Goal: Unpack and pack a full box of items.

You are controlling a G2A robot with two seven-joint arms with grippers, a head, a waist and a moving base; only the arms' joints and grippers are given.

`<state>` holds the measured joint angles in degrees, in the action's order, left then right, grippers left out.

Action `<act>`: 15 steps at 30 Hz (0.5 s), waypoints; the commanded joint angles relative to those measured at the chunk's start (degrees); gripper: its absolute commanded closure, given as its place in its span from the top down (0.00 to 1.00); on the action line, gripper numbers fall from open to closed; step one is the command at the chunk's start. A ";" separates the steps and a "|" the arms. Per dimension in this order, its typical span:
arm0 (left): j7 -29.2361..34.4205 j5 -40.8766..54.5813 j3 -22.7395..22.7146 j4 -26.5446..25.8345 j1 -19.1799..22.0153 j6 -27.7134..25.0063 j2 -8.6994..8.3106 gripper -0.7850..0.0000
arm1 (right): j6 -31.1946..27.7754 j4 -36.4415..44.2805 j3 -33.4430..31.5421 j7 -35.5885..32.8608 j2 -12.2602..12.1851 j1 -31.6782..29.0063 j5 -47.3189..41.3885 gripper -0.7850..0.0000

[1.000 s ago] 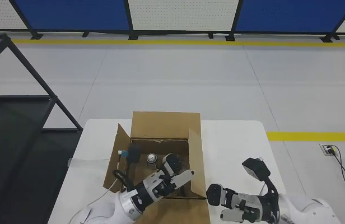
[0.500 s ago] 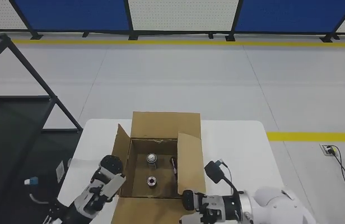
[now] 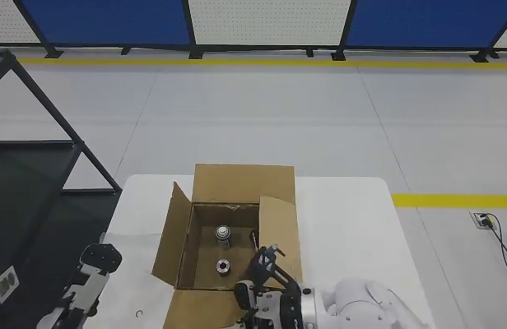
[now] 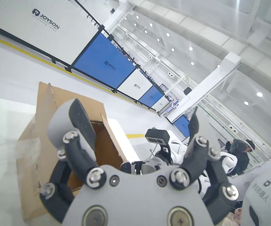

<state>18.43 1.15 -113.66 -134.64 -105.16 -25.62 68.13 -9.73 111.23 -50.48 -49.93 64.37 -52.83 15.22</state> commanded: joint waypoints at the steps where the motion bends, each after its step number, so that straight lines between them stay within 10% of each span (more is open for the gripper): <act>1: 0.55 0.55 -0.15 0.00 -0.12 -0.21 -0.01 1.00 | 1.58 0.63 1.33 1.20 0.22 0.16 4.87 1.00; 15: 4.62 5.37 -1.49 2.18 2.67 -0.93 -0.39 1.00 | 14.31 6.59 3.43 4.57 0.61 -2.01 26.81 1.00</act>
<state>22.68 6.25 -115.06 -132.66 -102.77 -26.55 67.78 4.07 117.01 -46.79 -45.67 65.00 -54.45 40.91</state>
